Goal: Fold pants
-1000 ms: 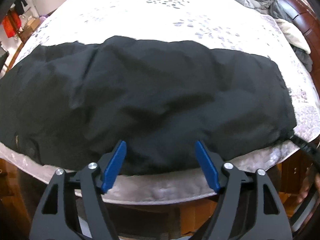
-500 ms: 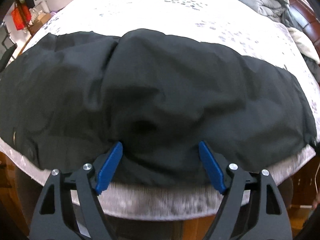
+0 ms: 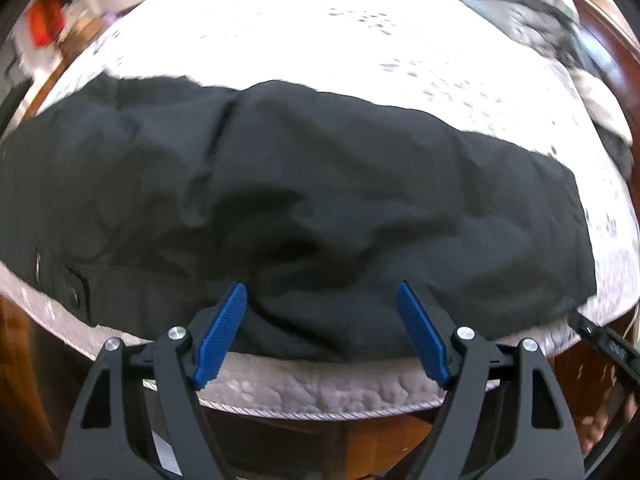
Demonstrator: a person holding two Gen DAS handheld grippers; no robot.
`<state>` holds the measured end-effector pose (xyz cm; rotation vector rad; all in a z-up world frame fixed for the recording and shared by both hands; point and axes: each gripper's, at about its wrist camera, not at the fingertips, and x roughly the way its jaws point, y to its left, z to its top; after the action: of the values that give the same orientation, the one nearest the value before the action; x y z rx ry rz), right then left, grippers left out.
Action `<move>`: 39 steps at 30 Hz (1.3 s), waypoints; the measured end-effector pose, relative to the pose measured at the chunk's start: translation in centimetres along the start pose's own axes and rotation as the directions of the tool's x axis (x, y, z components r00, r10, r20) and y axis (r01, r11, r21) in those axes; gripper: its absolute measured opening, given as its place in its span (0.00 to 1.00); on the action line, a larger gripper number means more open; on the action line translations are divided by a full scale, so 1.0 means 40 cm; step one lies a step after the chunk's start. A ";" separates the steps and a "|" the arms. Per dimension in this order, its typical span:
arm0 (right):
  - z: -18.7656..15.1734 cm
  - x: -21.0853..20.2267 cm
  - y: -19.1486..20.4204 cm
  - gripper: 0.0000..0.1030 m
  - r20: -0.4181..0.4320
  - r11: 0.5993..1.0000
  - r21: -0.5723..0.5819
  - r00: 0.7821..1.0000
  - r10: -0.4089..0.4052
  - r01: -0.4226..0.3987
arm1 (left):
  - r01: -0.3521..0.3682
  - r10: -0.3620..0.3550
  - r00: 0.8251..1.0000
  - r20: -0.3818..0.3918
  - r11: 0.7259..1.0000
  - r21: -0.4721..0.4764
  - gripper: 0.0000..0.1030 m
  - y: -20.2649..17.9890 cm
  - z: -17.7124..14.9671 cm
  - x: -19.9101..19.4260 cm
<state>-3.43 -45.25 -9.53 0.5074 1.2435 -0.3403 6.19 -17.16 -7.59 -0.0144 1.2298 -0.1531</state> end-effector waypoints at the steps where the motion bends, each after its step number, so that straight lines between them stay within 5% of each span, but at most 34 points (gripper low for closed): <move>1: -0.001 0.009 0.003 0.53 -0.005 1.000 0.006 1.000 -0.007 0.007 | 0.005 -0.005 1.000 0.002 1.000 0.020 0.77 -0.014 -0.004 -0.005; 6: 0.008 0.046 -0.044 0.62 0.001 0.978 0.173 0.993 0.117 -0.116 | 0.011 -0.011 1.000 -0.001 0.997 0.077 0.79 -0.048 -0.044 -0.012; 11: 0.045 0.074 -0.067 0.64 0.020 0.961 0.240 0.990 0.137 -0.137 | 0.004 -0.003 1.000 -0.012 0.996 0.086 0.81 -0.056 -0.037 0.004; 12: 0.053 0.076 -0.063 0.62 0.026 0.962 0.235 0.990 0.136 -0.138 | -0.001 0.001 1.000 -0.012 0.997 0.078 0.81 -0.047 -0.031 0.006; 17: 0.074 0.057 -0.056 0.13 0.108 0.949 0.228 0.975 0.197 -0.217 | -0.040 0.040 0.999 -0.013 0.998 0.049 0.84 0.005 -0.031 0.015; 25: 0.169 -0.074 -0.018 0.08 0.243 0.938 0.102 0.922 0.300 -0.332 | -0.129 0.132 0.991 0.028 0.987 -0.094 0.84 0.145 0.003 0.058; 29: 0.215 -0.113 -0.060 0.07 0.286 0.963 0.106 0.935 0.209 -0.248 | -0.078 0.081 0.996 0.037 0.995 -0.069 0.84 0.123 0.054 0.087; 34: 0.214 -0.033 -0.150 0.07 0.235 0.968 0.218 0.969 0.073 -0.126 | -0.108 0.106 0.994 0.041 0.993 0.042 0.85 0.012 0.089 0.128; 39: 0.199 -0.062 -0.112 0.07 0.266 0.990 0.129 0.964 0.018 -0.054 | -0.022 0.022 1.000 0.011 0.999 0.033 0.85 0.002 0.081 0.108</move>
<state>0.01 -53.38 -6.09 0.5801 0.9552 -0.4491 10.64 -17.83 -10.55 0.0270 1.2161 -0.1540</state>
